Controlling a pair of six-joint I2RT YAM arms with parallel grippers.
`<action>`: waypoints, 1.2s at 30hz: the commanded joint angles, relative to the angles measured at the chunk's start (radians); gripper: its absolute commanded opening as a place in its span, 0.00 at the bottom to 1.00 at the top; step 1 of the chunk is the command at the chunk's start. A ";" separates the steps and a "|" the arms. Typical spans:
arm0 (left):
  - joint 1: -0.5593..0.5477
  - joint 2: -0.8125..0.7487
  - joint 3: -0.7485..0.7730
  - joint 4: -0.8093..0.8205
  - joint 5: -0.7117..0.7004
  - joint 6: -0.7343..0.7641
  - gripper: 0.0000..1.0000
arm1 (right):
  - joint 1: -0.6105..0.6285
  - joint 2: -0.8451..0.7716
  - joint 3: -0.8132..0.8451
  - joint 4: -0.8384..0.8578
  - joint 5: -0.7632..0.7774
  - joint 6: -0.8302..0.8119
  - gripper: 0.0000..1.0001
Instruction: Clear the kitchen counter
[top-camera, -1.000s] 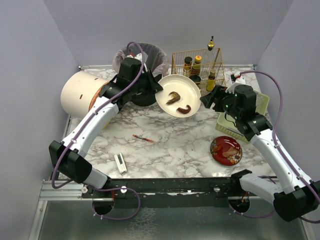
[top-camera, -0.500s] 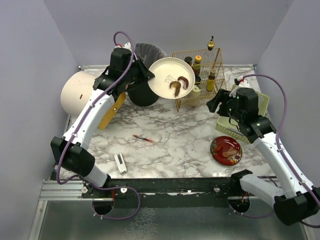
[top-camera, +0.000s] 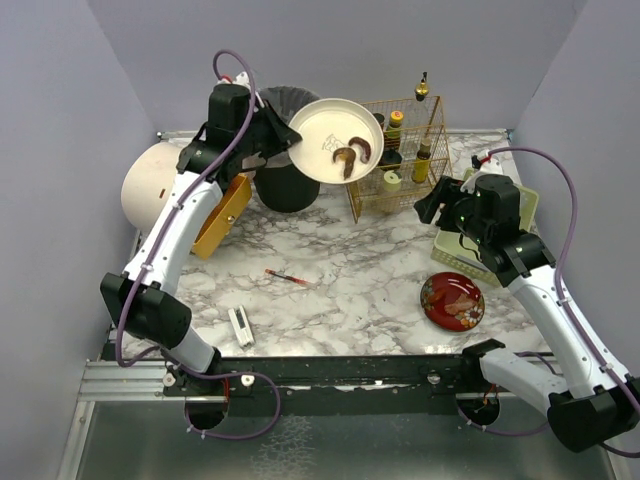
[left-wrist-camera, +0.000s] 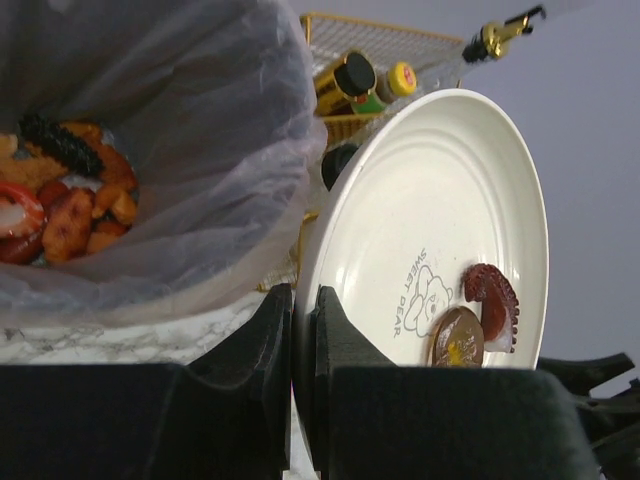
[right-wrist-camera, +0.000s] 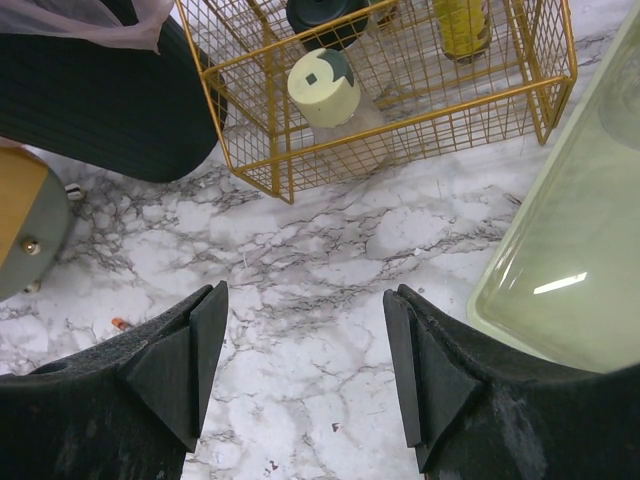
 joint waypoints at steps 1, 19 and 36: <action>0.069 0.041 0.115 0.026 0.042 -0.014 0.00 | -0.001 -0.005 -0.004 -0.025 -0.005 -0.005 0.70; 0.321 0.289 0.316 0.150 0.039 0.064 0.00 | -0.001 0.012 -0.052 -0.002 -0.050 0.002 0.70; 0.314 0.182 0.085 0.529 -0.204 0.518 0.00 | -0.001 0.031 -0.066 0.009 -0.081 -0.017 0.71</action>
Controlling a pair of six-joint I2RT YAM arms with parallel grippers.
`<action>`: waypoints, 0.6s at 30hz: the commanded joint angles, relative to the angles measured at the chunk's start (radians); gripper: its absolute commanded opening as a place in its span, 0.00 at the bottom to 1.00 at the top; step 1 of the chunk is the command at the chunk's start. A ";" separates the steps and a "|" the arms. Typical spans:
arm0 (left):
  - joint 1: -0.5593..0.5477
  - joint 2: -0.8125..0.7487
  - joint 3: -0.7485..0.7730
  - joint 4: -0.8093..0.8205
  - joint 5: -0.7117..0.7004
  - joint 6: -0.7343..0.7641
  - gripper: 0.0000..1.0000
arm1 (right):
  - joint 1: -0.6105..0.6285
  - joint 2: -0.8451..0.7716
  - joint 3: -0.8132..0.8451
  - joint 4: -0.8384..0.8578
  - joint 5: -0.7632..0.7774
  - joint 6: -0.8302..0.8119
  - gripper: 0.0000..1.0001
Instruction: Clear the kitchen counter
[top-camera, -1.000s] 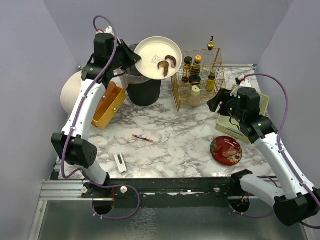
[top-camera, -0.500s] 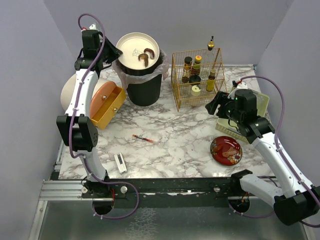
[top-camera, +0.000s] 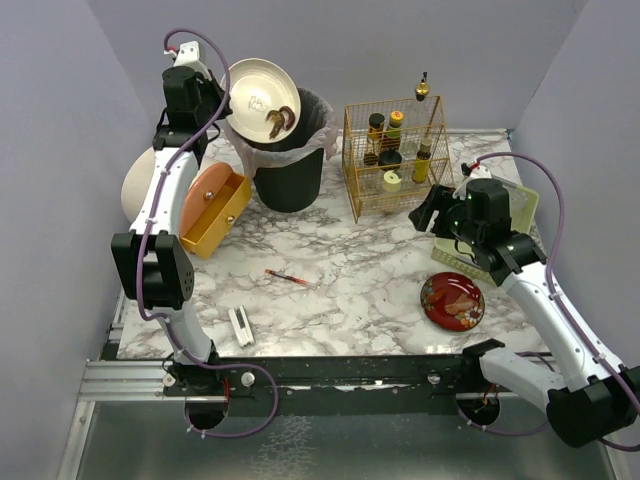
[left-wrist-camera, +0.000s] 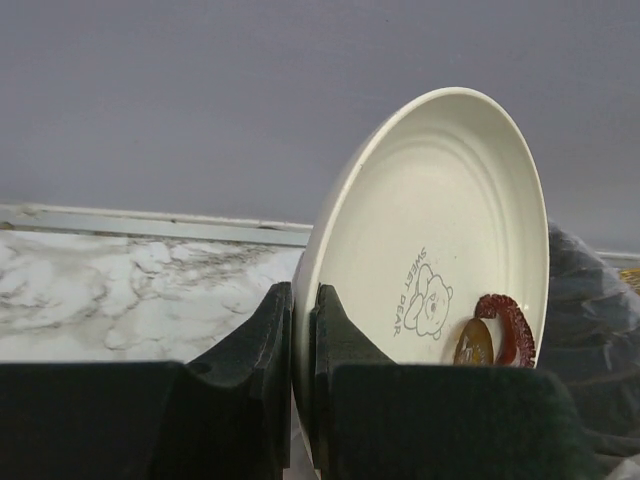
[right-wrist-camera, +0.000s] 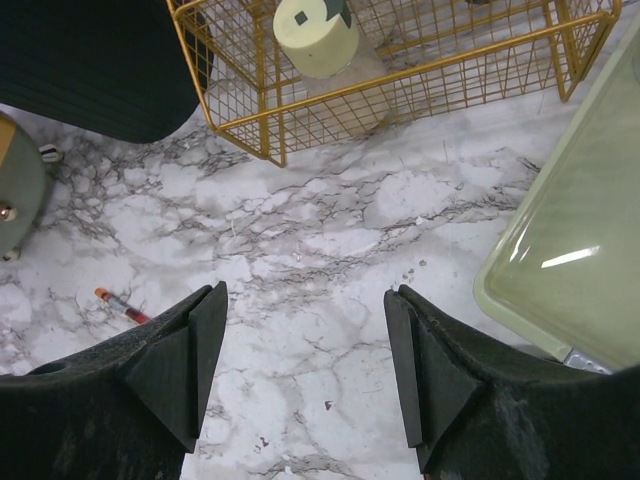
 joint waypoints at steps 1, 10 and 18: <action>-0.017 -0.099 -0.071 0.219 -0.149 0.176 0.00 | 0.000 0.008 -0.012 0.010 -0.045 -0.014 0.71; -0.150 -0.196 -0.227 0.437 -0.305 0.490 0.00 | -0.001 0.025 -0.022 0.033 -0.077 -0.007 0.71; -0.321 -0.166 -0.263 0.580 -0.533 0.889 0.00 | -0.001 0.025 -0.022 0.035 -0.088 -0.007 0.71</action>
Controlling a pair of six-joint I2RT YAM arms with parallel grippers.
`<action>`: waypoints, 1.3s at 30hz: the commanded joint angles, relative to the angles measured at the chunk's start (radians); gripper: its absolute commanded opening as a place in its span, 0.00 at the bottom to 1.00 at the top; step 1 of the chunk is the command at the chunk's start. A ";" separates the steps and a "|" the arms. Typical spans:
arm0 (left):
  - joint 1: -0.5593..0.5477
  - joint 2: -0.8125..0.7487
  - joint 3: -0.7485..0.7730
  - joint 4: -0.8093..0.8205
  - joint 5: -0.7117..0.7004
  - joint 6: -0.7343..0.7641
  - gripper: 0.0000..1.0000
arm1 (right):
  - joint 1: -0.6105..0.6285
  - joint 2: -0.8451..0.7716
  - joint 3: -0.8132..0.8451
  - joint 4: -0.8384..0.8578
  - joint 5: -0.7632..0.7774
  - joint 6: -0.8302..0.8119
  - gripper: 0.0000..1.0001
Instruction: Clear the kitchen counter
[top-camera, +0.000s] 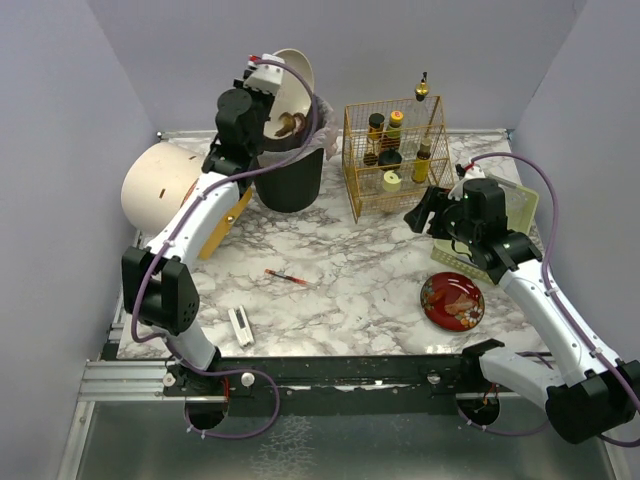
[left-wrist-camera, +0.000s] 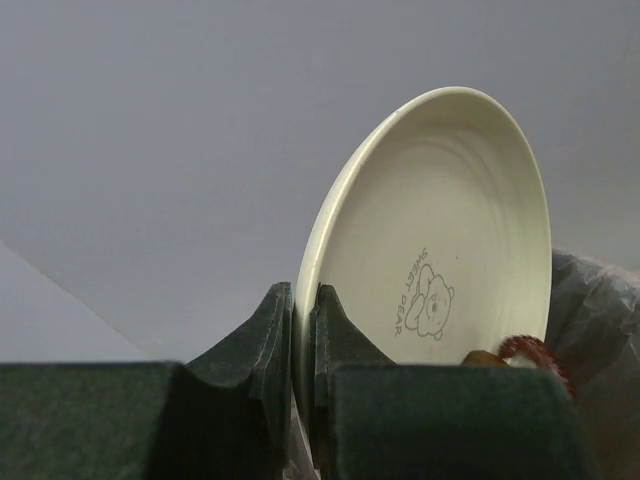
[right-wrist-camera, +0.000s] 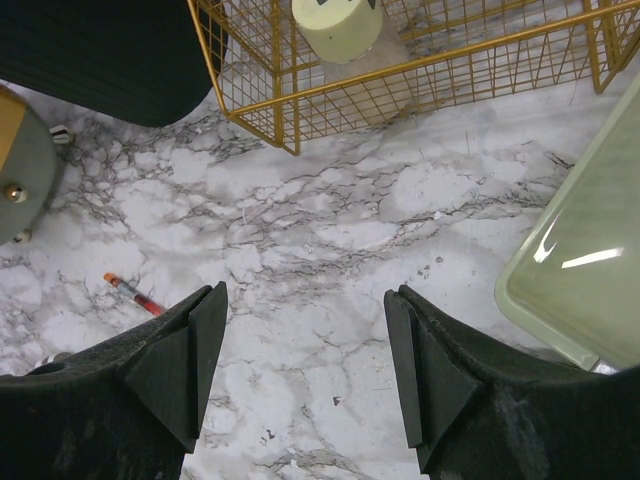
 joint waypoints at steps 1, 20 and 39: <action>-0.060 0.003 -0.011 0.167 -0.182 0.297 0.00 | -0.001 0.003 -0.011 0.016 -0.024 -0.009 0.71; -0.220 -0.107 0.029 0.132 -0.322 0.195 0.00 | -0.001 -0.044 -0.004 0.083 -0.029 0.018 0.71; -0.233 -0.282 -0.073 -0.255 0.241 -0.803 0.00 | -0.001 -0.209 0.337 0.031 0.215 -0.084 0.72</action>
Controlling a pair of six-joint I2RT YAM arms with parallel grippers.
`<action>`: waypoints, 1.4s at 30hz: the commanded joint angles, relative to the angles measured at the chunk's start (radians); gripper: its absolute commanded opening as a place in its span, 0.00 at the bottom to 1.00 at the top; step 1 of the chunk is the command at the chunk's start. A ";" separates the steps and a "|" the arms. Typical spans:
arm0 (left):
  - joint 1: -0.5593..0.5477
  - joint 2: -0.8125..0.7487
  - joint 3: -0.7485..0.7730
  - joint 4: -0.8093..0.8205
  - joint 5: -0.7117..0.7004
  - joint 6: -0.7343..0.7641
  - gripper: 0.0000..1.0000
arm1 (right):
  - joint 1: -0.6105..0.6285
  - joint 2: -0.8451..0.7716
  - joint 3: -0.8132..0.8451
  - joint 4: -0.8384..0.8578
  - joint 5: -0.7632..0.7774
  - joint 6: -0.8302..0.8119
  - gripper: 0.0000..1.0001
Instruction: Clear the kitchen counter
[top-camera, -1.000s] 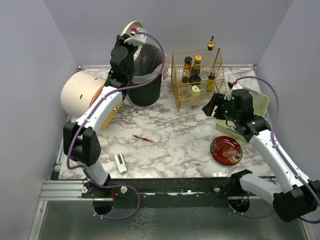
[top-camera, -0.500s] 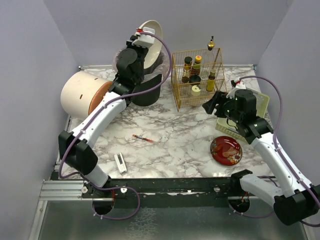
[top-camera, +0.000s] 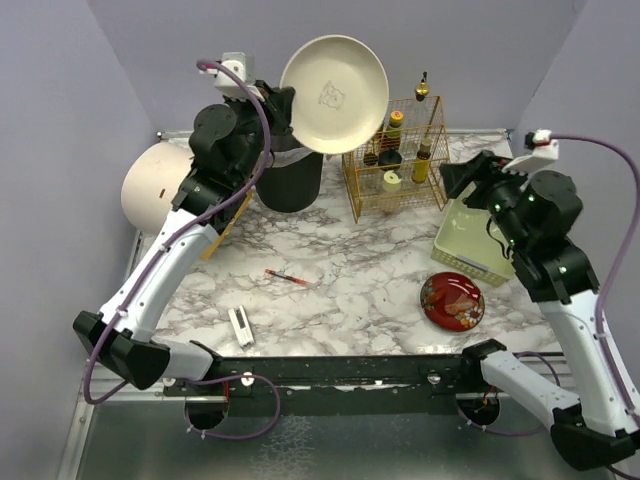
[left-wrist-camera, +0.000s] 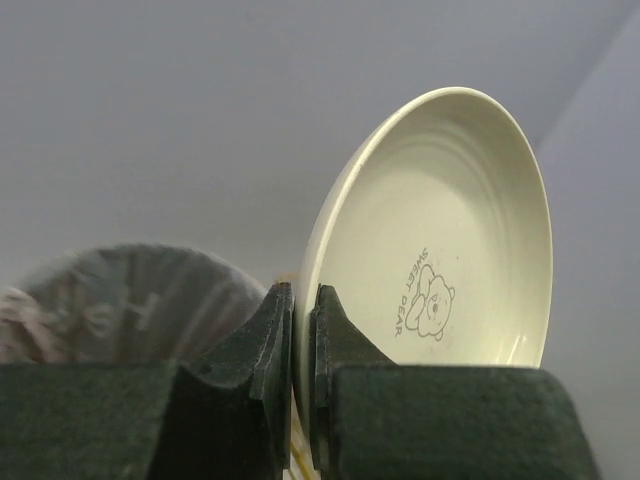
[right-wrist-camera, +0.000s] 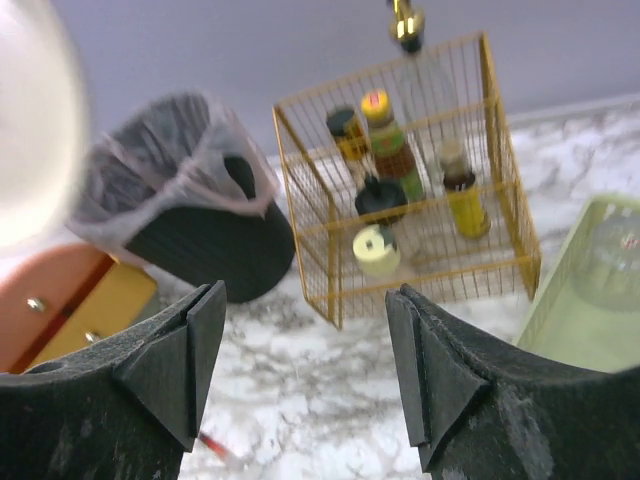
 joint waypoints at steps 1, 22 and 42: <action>-0.017 0.051 -0.079 -0.011 0.196 -0.275 0.00 | -0.001 -0.089 0.119 -0.008 0.072 -0.047 0.72; -0.398 0.616 0.139 0.148 0.112 -0.343 0.00 | -0.001 -0.147 0.266 -0.179 0.364 0.043 0.75; -0.479 1.086 0.604 0.082 0.022 -0.226 0.00 | 0.000 -0.173 0.174 -0.201 0.353 0.029 0.78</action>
